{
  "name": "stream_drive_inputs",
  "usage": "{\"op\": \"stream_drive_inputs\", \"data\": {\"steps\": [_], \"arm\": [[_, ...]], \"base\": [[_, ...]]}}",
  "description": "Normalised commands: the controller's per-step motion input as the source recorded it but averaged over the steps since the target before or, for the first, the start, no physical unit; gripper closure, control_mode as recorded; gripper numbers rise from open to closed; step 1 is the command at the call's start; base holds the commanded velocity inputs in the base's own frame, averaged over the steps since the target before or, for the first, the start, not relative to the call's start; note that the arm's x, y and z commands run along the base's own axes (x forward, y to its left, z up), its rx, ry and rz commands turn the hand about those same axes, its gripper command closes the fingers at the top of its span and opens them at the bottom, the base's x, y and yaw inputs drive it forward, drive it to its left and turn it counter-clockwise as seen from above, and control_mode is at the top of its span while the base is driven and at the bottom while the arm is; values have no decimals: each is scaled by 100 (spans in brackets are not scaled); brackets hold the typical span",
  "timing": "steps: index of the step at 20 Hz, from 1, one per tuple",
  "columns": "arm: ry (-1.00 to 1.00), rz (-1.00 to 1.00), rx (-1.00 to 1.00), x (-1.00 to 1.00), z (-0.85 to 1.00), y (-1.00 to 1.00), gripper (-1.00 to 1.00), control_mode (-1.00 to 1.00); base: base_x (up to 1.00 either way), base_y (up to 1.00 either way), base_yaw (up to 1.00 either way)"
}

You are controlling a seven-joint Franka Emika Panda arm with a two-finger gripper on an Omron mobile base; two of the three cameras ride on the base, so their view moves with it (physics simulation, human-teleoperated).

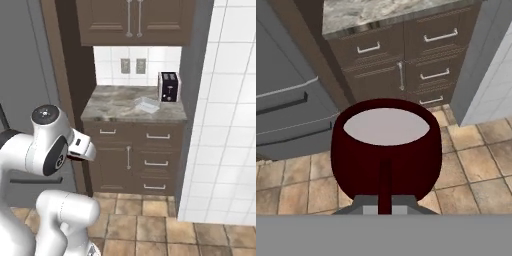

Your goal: Pick the mug from the counter and place it inside the microwave. Then close the microwave.

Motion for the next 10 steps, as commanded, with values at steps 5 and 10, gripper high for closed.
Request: {"op": "stream_drive_inputs", "data": {"steps": [5,10], "arm": [[0,0,0,0,0,0,100,100],[0,0,0,0,0,0,100,100]], "base": [[-29,89,0],[-24,85,0]]}}
